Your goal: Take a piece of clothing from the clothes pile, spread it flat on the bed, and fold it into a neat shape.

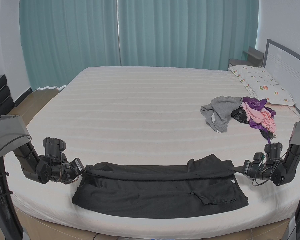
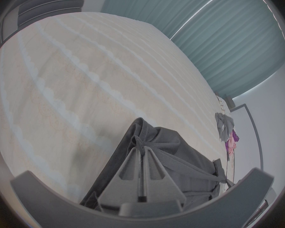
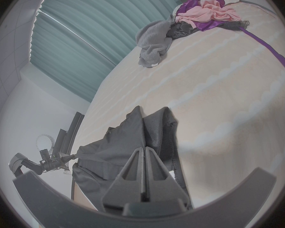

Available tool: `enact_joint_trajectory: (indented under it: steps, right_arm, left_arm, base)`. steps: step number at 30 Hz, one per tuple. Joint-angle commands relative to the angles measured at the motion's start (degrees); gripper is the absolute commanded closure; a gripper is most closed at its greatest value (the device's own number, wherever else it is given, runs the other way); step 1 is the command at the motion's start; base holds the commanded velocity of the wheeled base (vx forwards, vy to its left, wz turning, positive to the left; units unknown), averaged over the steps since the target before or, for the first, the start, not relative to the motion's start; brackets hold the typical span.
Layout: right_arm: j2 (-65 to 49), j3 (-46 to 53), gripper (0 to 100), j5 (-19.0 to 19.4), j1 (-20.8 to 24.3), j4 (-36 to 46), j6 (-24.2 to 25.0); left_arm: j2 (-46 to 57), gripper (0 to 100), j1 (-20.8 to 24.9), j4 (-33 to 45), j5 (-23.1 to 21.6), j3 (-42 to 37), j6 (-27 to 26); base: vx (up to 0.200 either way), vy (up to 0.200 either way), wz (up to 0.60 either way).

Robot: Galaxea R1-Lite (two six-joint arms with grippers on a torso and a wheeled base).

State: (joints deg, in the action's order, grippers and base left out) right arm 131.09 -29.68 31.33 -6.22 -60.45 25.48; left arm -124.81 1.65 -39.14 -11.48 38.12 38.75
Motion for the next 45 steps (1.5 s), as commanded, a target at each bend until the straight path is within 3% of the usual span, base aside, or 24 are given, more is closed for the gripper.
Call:
enact_joint_trajectory:
  steps: [1,16,25,26,27,36,45]
  right_arm:
    - [0.8,1.3,100,0.0,-0.6,0.0,-1.4]
    - [0.2,4.3,100,0.0,-1.3,-1.3,-2.5]
    - [2.2,4.7,100,0.0,-1.3,-1.3,-6.0]
    - [2.4,4.7,100,-0.1,-1.3,-1.3,-6.0]
    - [2.6,4.7,0,-0.1,-1.2,-1.3,-6.1]
    - [-0.5,4.0,0,0.1,-1.4,-1.5,-4.6]
    - [-3.3,1.0,0,0.0,-0.9,-1.4,1.2]
  left_arm:
    - [0.8,100,0.1,-0.1,-0.2,-2.4,-1.7]
    - [3.2,100,-0.2,-0.1,-2.5,-6.0,-3.0]
    - [3.0,100,0.1,0.3,-2.5,-6.4,-3.1]
    - [3.0,0,0.1,0.4,-2.5,-6.5,-3.1]
    - [3.0,0,0.2,0.4,-2.5,-6.7,-3.1]
    - [4.0,0,0.7,0.2,-2.4,-7.1,-2.9]
    - [5.5,0,0.0,0.6,-2.5,-2.7,-1.0]
  base:
    - [0.000,0.000,0.00]
    - [0.000,0.000,0.00]
    - [0.000,0.000,0.00]
    - [0.000,0.000,0.00]
    - [0.000,0.000,0.00]
    - [0.000,0.000,0.00]
    - [0.000,0.000,0.00]
